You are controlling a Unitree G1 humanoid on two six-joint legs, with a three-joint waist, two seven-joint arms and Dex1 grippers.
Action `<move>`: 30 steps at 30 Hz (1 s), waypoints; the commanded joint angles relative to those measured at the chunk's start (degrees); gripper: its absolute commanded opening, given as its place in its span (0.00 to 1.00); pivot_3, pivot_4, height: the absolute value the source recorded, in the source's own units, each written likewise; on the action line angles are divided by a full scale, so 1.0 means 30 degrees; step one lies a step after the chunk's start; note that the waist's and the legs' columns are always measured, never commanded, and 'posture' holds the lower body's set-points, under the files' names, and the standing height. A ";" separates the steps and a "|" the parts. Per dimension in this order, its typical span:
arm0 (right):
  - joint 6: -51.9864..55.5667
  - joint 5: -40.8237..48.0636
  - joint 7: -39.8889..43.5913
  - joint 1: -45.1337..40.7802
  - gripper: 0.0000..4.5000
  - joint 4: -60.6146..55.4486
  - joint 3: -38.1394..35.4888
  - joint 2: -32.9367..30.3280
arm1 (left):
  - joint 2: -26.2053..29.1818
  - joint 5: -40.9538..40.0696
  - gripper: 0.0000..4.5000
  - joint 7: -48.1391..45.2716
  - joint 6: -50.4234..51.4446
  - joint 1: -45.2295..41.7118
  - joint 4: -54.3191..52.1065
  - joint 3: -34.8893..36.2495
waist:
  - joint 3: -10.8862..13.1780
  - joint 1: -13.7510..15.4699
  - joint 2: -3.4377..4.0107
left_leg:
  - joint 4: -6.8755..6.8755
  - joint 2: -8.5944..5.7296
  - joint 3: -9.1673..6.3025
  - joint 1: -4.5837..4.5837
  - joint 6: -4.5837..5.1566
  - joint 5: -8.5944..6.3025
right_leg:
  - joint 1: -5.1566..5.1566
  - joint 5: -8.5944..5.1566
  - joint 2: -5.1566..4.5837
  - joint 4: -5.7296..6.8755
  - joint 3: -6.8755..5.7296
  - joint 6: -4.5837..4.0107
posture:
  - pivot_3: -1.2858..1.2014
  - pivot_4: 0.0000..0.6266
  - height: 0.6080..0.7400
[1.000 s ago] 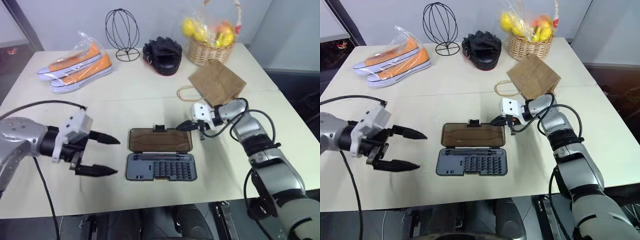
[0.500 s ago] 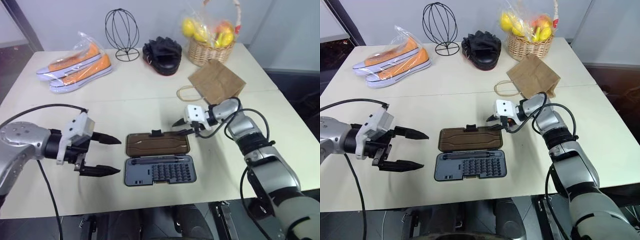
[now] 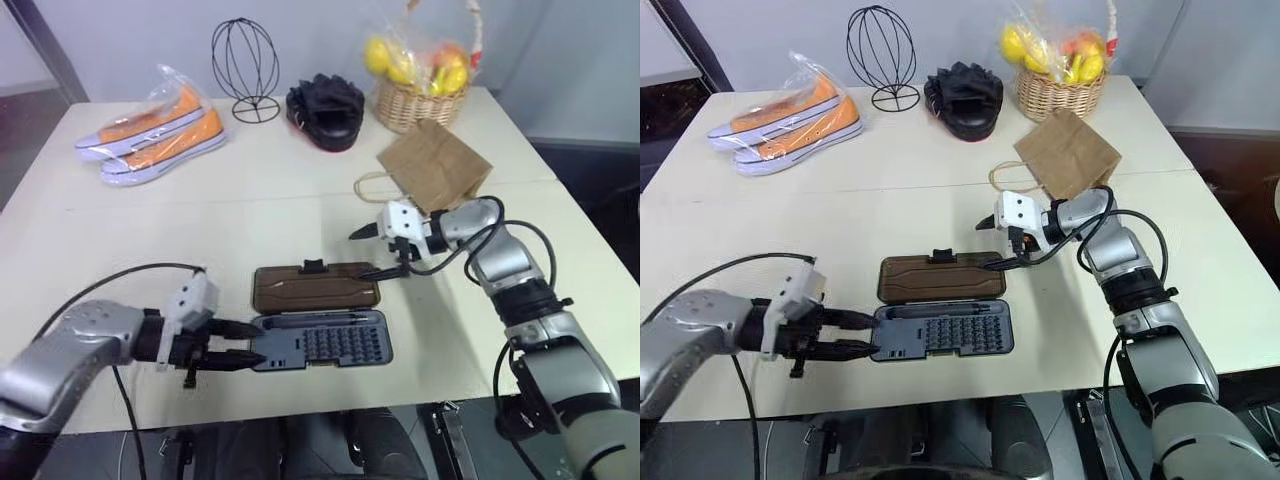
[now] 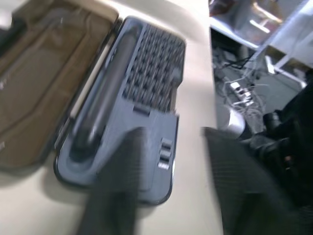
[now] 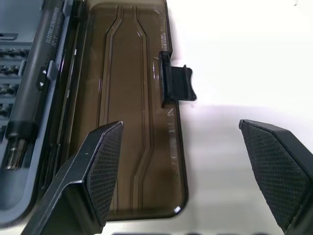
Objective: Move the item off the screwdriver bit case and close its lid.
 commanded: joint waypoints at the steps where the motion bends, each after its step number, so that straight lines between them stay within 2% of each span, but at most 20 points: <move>1: -0.0020 -0.0023 -0.0266 -0.0273 0.88 -0.0237 0.0013 0.0100 | -0.0547 0.0947 0.00 0.0389 -0.1004 -0.0176 0.0159 -0.0912 | 0.0000 0.0133 0.0000 | 0.0001 -0.0002 0.0004 0.0002 0.0000 0.0000 | 0.0002 0.0000 -0.0003 -0.0001 0.0001 0.0000 | 0.52 0.24 1.00; 6: -0.0130 -0.0391 -0.0367 -0.0739 0.88 0.0728 0.0360 0.0405 | -0.1344 0.2250 0.00 0.1061 -0.1487 -0.0871 0.0902 -0.2254 | -0.0001 0.0219 -0.0001 | 0.0004 -0.0030 0.0009 0.0001 0.0000 0.0000 | 0.0008 0.0001 -0.0003 -0.0003 -0.0005 0.0001 | 0.52 0.24 1.00; 20: -0.2318 -0.2093 -0.1081 -0.2209 0.88 0.4955 0.1021 0.0948 | -0.1607 0.3809 0.00 0.1277 -0.2765 -0.0309 0.1688 -0.3328 | -0.0002 0.0209 0.0001 | 0.0002 -0.0010 0.0005 0.0008 0.0001 0.0000 | 0.0013 0.0000 -0.0012 -0.0004 -0.0004 0.0001 | 0.52 0.24 1.00; 23: -0.2441 -0.2164 -0.0905 -0.2251 0.70 0.5242 0.1035 0.1002 | -0.1626 0.3749 0.00 0.1351 -0.2776 -0.0265 0.1724 -0.3246 | -0.0003 0.0204 0.0000 | 0.0002 -0.0007 0.0002 0.0013 0.0001 0.0000 | 0.0021 0.0000 -0.0015 -0.0004 -0.0004 0.0001 | 0.52 0.24 1.00; 29: -0.2832 -0.2196 -0.0486 -0.1943 0.04 0.5161 0.1115 0.0868 | -0.1588 0.3666 0.00 0.1367 -0.2783 -0.0128 0.1668 -0.3215 | -0.0003 0.0189 0.0001 | 0.0002 -0.0006 0.0001 0.0029 0.0001 0.0000 | 0.0033 0.0001 -0.0014 -0.0003 -0.0004 0.0002 | 0.52 0.24 1.00; 30: -0.2914 -0.2227 -0.0449 -0.1908 0.02 0.5158 0.1170 0.0838 | -0.1569 0.3652 0.00 0.1369 -0.2776 -0.0092 0.1641 -0.3201 | -0.0006 0.0188 0.0001 | 0.0002 -0.0005 0.0001 0.0043 0.0001 0.0000 | 0.0045 0.0001 -0.0014 -0.0003 -0.0004 0.0002 | 0.52 0.24 1.00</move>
